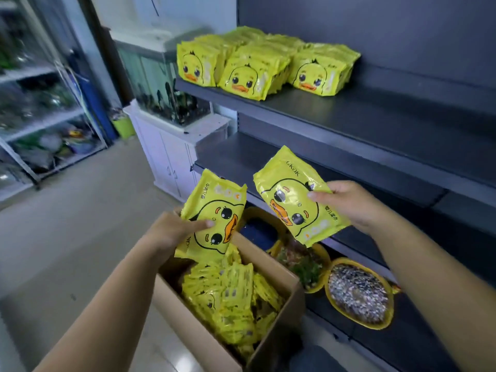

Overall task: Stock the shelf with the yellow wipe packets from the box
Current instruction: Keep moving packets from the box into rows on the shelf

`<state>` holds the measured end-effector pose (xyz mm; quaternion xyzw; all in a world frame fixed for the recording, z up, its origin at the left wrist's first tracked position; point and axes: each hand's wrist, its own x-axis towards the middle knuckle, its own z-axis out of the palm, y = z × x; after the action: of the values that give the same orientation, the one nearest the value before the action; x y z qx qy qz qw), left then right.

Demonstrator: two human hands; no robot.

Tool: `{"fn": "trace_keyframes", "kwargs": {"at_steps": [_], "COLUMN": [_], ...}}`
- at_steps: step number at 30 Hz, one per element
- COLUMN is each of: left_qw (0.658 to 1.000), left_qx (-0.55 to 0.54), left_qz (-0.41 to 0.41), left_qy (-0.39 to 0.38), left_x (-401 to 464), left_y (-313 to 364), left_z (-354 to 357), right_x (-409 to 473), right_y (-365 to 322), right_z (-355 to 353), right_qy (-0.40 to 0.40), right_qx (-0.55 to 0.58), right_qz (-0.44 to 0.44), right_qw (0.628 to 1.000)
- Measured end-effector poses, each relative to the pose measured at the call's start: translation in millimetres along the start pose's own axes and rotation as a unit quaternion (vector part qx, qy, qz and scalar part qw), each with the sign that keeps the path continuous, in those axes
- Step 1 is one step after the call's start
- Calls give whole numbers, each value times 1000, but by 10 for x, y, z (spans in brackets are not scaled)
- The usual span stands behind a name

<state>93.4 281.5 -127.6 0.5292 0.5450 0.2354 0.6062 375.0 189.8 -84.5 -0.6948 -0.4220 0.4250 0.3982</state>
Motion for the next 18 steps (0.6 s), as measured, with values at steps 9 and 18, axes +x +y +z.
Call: {"fn": "trace_keyframes", "kwargs": {"at_steps": [9,18], "left_qw": [981,914], "left_qx": [158,361], "left_qz": [110,186], "left_qy": [36,14], "left_x": [577,1323], "left_y": [1062,1828], "left_z": [208,697], "right_x": [652,2100], "right_y": [-771,-1426], "right_z": [-1091,-1660], "right_qy": [36,60], "right_qx": [-131,-276], "right_qz": [-61,-96], "right_qw": [989,954]}}
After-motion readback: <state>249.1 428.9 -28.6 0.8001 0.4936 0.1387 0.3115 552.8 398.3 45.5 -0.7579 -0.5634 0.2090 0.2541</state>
